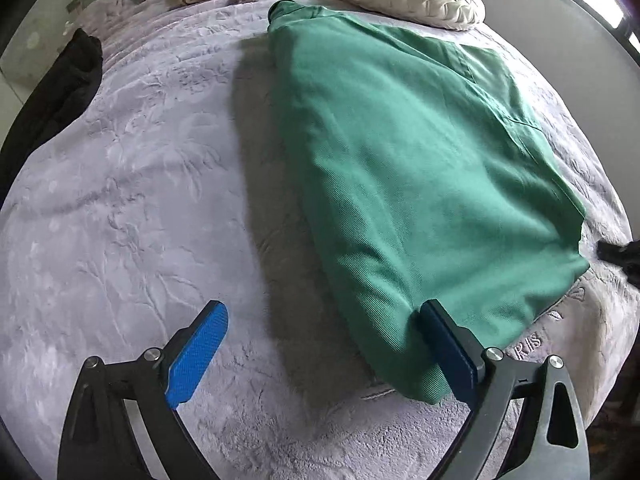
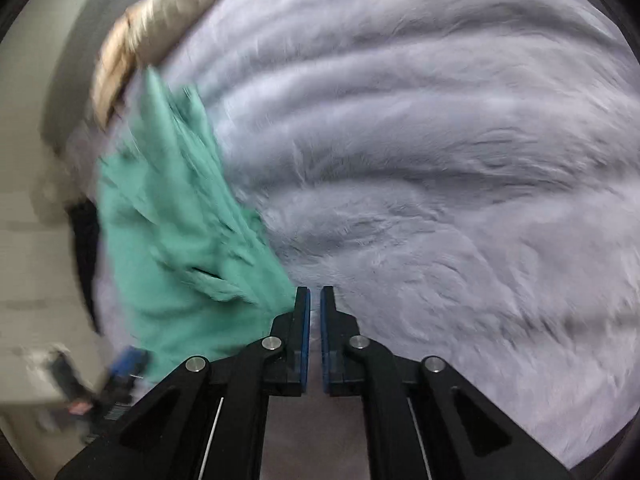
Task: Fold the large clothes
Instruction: 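Fold the shirt over once more and lay it down with both grippers, then release the shirt edge with the right gripper and pull both grippers back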
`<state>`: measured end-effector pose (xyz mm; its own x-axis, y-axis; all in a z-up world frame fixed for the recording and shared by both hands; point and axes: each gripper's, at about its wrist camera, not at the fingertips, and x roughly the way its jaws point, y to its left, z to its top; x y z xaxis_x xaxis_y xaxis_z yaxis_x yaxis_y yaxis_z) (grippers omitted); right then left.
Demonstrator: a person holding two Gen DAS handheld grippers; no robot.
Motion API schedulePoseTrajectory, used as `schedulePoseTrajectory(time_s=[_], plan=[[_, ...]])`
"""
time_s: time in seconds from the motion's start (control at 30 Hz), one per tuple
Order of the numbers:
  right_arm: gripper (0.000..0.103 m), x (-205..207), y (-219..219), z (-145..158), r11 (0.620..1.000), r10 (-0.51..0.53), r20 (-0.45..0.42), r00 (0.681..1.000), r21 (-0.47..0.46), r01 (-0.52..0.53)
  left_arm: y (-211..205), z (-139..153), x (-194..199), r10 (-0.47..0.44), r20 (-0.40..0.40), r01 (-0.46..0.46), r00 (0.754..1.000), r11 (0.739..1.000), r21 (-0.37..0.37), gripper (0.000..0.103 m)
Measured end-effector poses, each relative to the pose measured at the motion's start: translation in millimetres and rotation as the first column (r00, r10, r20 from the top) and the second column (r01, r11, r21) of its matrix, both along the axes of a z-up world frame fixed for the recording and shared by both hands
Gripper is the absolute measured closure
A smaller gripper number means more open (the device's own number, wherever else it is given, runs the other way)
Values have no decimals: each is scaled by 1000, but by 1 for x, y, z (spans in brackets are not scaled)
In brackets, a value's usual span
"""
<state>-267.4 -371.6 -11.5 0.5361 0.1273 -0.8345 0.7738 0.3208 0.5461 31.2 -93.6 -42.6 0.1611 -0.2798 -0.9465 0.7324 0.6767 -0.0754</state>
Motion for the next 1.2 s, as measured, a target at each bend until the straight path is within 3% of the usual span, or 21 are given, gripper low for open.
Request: schedulePoseTrajectory(time_s=[0.17, 0.27, 0.33, 0.4, 0.5, 0.63, 0.97, 1.2], plan=[[97, 53, 18, 32, 982, 184, 117, 976, -56, -179, -2, 1, -5, 7, 14, -8, 1000, 1000, 17, 6], [97, 93, 23, 15, 970, 241, 97, 966, -56, -236, -4, 2, -5, 5, 14, -6, 1000, 1000, 27, 6], [97, 98, 17, -8, 975, 218, 30, 976, -55, -216, -4, 2, -6, 1, 14, -2, 1000, 1000, 30, 6], [103, 95, 4, -31, 986, 169, 18, 985, -13, -169, -4, 2, -7, -5, 6, 5, 1000, 1000, 26, 6], [103, 79, -10, -53, 990, 113, 85, 990, 77, -119, -7, 2, -6, -11, 9, 11, 1000, 999, 32, 6], [103, 78, -3, -41, 986, 163, 32, 986, 26, -163, -6, 3, -4, 4, -11, -4, 1000, 999, 42, 6], [103, 65, 20, -29, 984, 174, -75, 982, 62, -170, -9, 10, -5, 14, -28, -11, 1000, 995, 97, 6], [100, 46, 20, -14, 987, 155, -85, 984, 63, -150, -12, 11, -6, 20, -28, -16, 999, 993, 115, 6]])
